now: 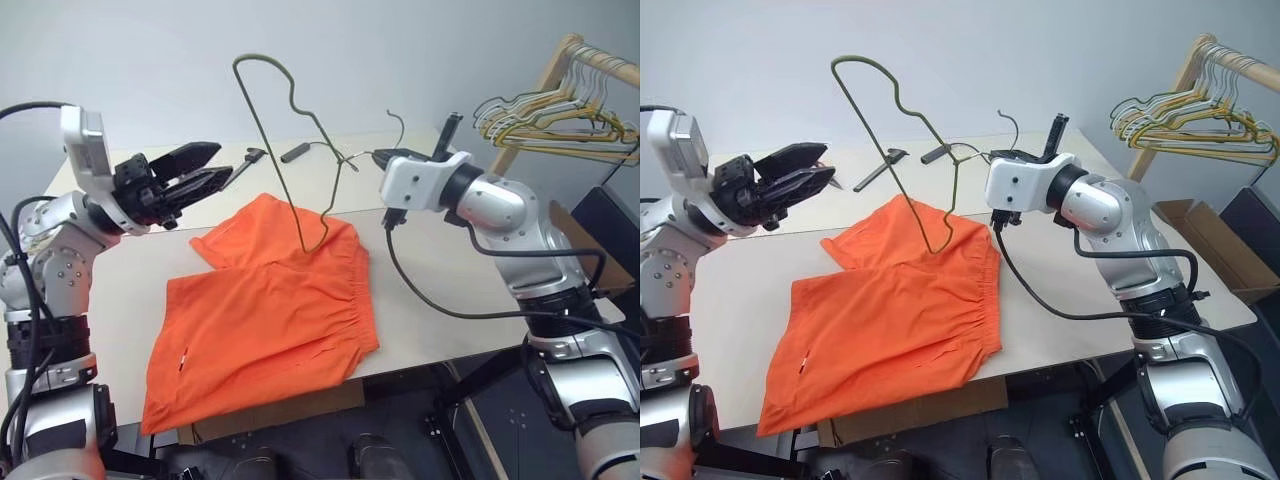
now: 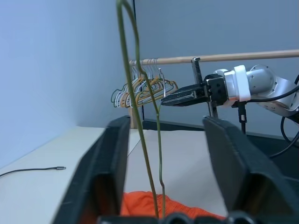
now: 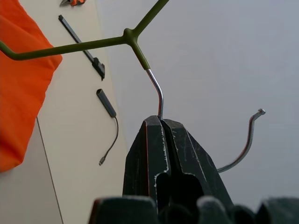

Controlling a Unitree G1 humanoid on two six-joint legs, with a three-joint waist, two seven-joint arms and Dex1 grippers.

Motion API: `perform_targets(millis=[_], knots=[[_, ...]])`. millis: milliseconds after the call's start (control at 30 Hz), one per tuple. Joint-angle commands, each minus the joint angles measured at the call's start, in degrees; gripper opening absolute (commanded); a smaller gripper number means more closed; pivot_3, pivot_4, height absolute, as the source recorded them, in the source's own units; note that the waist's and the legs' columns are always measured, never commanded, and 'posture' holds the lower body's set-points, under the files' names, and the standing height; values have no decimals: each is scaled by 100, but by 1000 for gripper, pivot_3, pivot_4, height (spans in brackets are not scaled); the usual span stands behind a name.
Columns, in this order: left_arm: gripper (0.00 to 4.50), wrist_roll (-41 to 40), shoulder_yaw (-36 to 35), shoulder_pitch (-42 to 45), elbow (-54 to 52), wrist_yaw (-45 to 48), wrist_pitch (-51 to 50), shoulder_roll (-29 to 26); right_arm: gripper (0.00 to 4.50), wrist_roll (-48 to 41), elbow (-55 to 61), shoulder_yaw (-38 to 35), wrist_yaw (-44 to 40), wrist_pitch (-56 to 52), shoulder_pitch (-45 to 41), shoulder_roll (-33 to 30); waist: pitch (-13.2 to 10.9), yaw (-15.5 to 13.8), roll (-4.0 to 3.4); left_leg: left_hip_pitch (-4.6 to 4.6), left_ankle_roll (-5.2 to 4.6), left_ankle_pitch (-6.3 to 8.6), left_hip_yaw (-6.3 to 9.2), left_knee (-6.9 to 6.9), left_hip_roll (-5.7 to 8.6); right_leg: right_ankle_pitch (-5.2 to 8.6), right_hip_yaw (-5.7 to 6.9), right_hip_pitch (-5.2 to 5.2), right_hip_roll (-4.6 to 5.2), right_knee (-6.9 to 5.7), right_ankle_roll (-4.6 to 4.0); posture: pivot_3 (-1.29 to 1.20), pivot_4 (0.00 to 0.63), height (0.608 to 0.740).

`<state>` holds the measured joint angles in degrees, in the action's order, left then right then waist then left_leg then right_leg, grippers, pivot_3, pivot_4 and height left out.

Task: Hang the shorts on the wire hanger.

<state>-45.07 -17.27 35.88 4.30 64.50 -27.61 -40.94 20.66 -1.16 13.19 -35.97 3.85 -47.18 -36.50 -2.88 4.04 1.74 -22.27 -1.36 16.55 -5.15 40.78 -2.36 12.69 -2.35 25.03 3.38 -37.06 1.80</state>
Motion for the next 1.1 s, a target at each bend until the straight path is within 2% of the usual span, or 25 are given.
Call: perform_targets(millis=[33, 400, 500, 567, 800, 967, 1100], knots=[[3692, 27, -55, 194, 39, 85, 101, -47, 0, -82, 234, -23, -40, 203, -100, 75, 0, 1, 0, 0, 0, 0, 0, 0, 0, 0, 0, 0, 0, -1, 0, -17, 0, 740], [3692, 204, 217, 859, 496, 48, 73, 318, 0, 35, 238, 187, -95, 389, -291, 488, 3, 6, 1, -1, 1, -1, -2, 0, 3, 0, 0, 0, 0, -4, 0, -21, 0, 740], [3111, 199, 208, 872, 559, 82, -9, 306, 0, 58, 246, 185, -82, 380, -270, 487, 4, 11, 1, 0, 1, -1, 0, 0, 1, 0, 0, 0, 0, -5, 0, -29, 0, 740], [2514, 249, 198, 834, 542, 31, 38, 307, 0, 99, 241, 177, -51, 365, -251, 473, 4, 14, 1, -1, 1, -1, -1, 0, 2, 0, -1, 0, 0, -4, 0, -31, 0, 740], [107, 287, 179, 842, 587, -144, 26, 366, 0, 187, 219, 181, 9, 331, -245, 499, 4, 14, 1, 0, 1, 0, 0, 0, 1, 0, -1, 0, 0, -4, 0, -31, 0, 740], [45, 273, 160, 786, 529, -133, 28, 383, 0, 422, 161, 237, 173, 513, -281, 475, 4, 14, 1, 0, 1, -1, 0, 0, 2, 0, -1, 0, 0, -5, 0, -31, 0, 740], [45, 274, 105, 716, 431, -140, 163, 418, 0, 1004, 77, 331, 730, 1084, -336, 341, 4, 14, 1, -1, 1, 0, -1, 0, 2, 0, -2, 1, 0, -4, 0, -28, 0, 740]])
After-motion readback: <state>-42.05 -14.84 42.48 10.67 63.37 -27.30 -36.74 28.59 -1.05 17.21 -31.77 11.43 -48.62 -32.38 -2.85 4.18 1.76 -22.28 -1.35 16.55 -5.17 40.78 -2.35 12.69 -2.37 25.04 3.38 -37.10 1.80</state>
